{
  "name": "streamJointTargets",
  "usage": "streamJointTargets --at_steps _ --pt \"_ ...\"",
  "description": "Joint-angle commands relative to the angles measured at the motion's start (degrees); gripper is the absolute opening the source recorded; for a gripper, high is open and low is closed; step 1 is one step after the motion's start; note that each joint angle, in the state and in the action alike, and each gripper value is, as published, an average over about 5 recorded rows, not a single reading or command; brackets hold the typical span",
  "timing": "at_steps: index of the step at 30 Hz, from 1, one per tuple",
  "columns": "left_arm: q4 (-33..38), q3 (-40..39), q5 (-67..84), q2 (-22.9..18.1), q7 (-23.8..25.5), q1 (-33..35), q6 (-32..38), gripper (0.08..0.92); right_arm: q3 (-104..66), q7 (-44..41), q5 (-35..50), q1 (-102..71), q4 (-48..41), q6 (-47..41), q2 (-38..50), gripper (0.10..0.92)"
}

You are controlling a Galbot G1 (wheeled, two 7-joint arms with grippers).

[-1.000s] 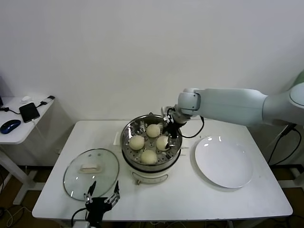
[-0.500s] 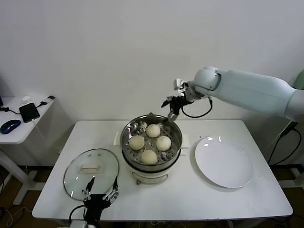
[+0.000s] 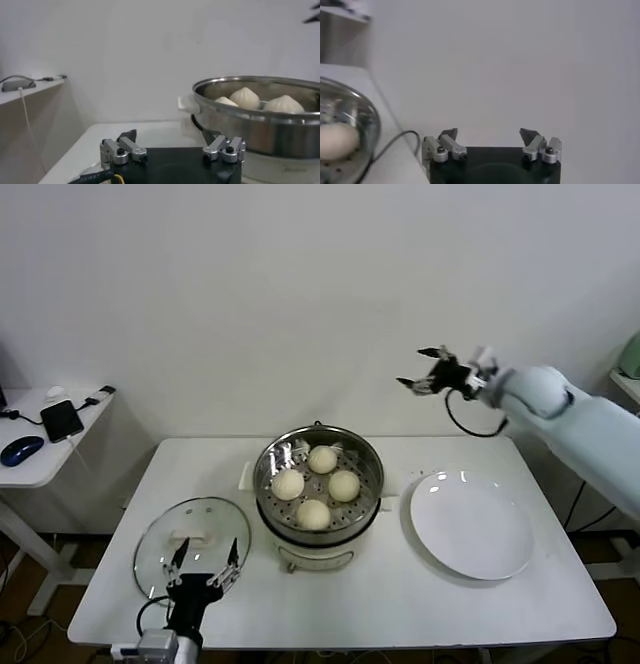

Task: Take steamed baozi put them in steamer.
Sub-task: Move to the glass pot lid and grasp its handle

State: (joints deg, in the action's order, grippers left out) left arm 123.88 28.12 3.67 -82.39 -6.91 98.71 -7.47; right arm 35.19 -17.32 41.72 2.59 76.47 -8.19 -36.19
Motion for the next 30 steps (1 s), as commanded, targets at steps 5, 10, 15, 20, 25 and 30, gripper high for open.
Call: streamJointTargets --at_steps 5,10,15,20,25,30 --pt "-2.3 0.4 -2.3 0.9 0.1 -3.6 2.5 0.823 -71.4 7.3 -11.2 -72.4 4.9 13.0 -5.4 0.823" --pt "-3.9 0.3 -5.5 1.4 -0.2 -3.6 6.1 0.823 -72.6 7.4 -12.5 -76.7 4.1 17.8 -16.5 0.823" --pt "-5.4 0.7 -9.2 2.1 -1.0 -3.8 8.5 0.823 -71.2 7.2 -13.1 -77.9 3.1 22.3 -25.3 0.823" --pt "-8.5 1.6 -21.7 3.6 -5.6 -4.0 12.5 0.823 -70.2 7.1 -15.2 -78.3 3.3 24.7 -31.4 0.823" --pt "-14.5 3.2 -45.1 6.2 -17.2 -4.8 16.4 0.823 -69.5 8.2 -17.7 -78.9 4.5 22.7 -33.7 0.823" --pt "-22.5 5.9 -68.4 9.7 -23.0 -5.6 18.1 0.823 -68.5 9.1 -19.4 -79.2 5.4 20.1 -34.2 0.823"
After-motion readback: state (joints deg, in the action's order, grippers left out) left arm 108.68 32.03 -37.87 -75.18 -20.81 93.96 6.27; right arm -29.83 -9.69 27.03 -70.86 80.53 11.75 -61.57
